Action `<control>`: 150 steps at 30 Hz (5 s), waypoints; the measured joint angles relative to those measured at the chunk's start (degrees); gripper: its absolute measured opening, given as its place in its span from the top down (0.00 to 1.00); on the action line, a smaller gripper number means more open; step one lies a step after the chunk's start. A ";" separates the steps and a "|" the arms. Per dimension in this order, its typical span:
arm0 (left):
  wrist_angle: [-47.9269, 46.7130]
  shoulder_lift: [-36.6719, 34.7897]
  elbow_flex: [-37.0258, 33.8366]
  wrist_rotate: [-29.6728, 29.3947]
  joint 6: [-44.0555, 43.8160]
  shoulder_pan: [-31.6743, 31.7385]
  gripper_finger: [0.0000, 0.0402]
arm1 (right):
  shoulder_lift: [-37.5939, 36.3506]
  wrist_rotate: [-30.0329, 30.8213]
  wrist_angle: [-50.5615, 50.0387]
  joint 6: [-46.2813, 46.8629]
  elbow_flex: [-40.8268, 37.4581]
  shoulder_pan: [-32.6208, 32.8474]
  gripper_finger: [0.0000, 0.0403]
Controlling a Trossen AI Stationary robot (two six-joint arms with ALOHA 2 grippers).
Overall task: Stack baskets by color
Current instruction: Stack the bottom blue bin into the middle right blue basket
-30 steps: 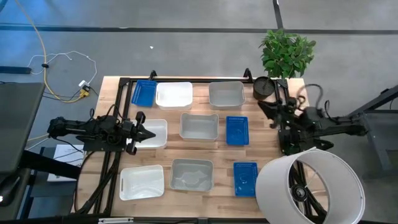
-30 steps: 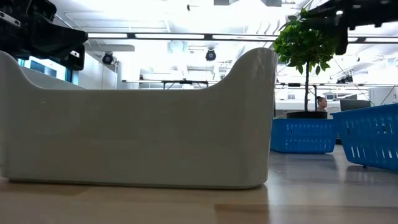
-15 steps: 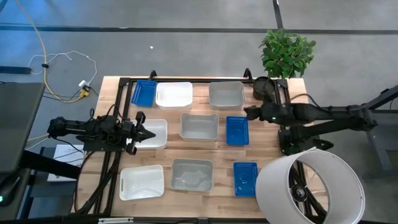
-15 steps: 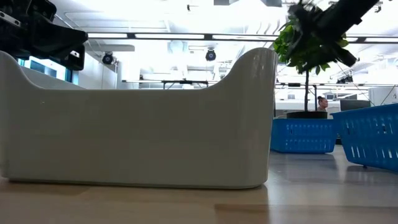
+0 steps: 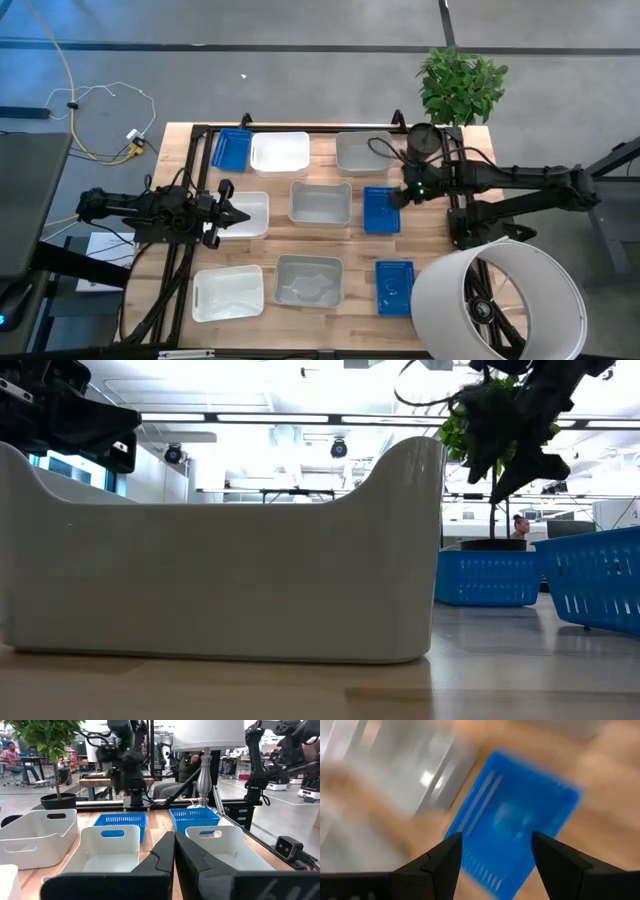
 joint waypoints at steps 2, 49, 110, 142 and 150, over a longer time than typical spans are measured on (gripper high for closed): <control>0.00 0.02 0.00 0.00 -0.02 0.01 1.00 | 0.00 -8.08 0.72 -3.85 0.00 0.28 0.44; 0.01 0.00 0.00 0.01 0.00 -0.01 1.00 | 16.18 -3.20 9.33 -24.97 -1.95 28.92 0.44; 0.00 0.02 0.00 0.00 -0.02 0.01 1.00 | 24.92 -6.81 11.82 -31.07 5.40 28.56 1.00; 0.01 0.02 0.00 0.00 -0.01 0.00 1.00 | 3.74 -0.07 5.13 -34.61 10.29 19.30 1.00; 0.01 0.01 0.00 0.00 0.00 -0.01 1.00 | 0.38 0.40 6.19 -35.34 10.29 15.29 1.00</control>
